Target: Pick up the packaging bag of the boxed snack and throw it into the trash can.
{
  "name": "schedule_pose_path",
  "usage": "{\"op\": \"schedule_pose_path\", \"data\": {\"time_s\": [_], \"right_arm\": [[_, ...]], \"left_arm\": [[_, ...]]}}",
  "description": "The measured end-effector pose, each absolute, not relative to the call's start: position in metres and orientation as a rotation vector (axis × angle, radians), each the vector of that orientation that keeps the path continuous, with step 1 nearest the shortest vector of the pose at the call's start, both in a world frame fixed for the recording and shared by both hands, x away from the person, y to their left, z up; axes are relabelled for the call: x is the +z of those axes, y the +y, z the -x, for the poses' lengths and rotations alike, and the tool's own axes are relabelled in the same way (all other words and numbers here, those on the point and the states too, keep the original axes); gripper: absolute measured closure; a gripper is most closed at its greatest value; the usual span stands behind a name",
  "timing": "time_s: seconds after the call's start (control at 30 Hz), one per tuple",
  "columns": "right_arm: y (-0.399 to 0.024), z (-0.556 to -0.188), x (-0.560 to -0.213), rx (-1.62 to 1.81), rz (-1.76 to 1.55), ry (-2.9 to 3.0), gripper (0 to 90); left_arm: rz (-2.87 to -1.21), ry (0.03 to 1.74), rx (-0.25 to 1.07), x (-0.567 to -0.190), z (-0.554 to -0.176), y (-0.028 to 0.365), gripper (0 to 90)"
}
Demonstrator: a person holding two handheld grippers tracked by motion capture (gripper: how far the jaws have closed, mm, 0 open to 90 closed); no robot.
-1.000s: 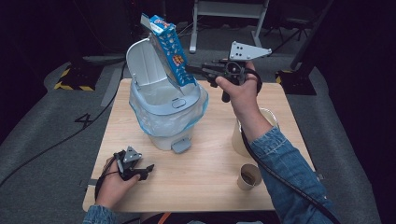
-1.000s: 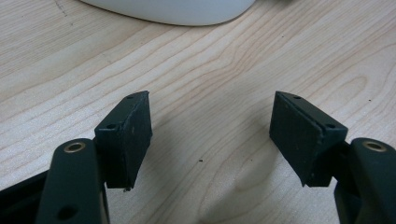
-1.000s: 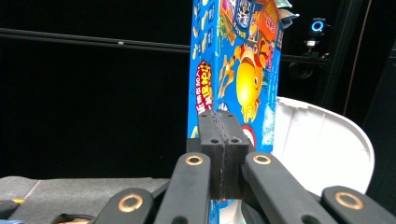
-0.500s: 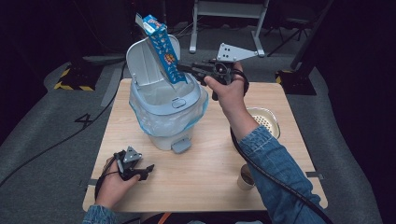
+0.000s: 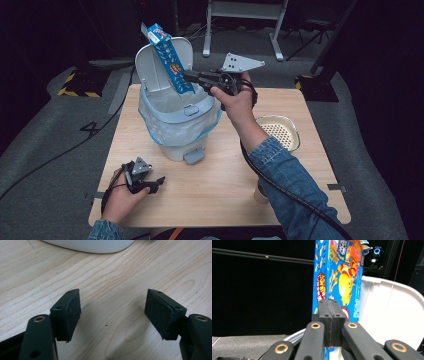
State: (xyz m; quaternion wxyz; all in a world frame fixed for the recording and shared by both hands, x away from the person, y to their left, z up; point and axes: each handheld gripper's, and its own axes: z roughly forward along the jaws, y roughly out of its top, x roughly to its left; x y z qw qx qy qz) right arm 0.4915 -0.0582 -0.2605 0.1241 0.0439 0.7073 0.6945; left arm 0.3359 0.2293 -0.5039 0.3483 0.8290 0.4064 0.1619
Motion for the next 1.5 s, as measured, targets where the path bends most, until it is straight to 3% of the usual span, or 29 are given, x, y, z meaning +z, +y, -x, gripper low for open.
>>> {"op": "schedule_pose_path", "data": {"time_s": [0.63,0.67,0.73,0.83,1.5], "right_arm": [[-0.057,-0.497,-0.288,2.041,-0.143,2.132,87.8],[-0.058,-0.497,-0.29,2.038,-0.153,2.137,84.7],[-0.057,-0.498,-0.292,2.009,-0.195,2.171,52.8],[-0.061,-0.497,-0.291,1.985,-0.247,2.14,31.5],[-0.132,-0.451,-0.265,1.68,-0.285,2.399,31.0]], "left_arm": [[-2.149,1.054,0.419,-0.504,-0.336,0.229,29.4],[-2.149,1.054,0.418,-0.504,-0.336,0.229,29.4],[-2.15,1.053,0.419,-0.504,-0.336,0.229,29.4],[-2.149,1.054,0.418,-0.504,-0.336,0.229,29.4],[-2.156,1.048,0.417,-0.504,-0.335,0.229,29.4]]}}
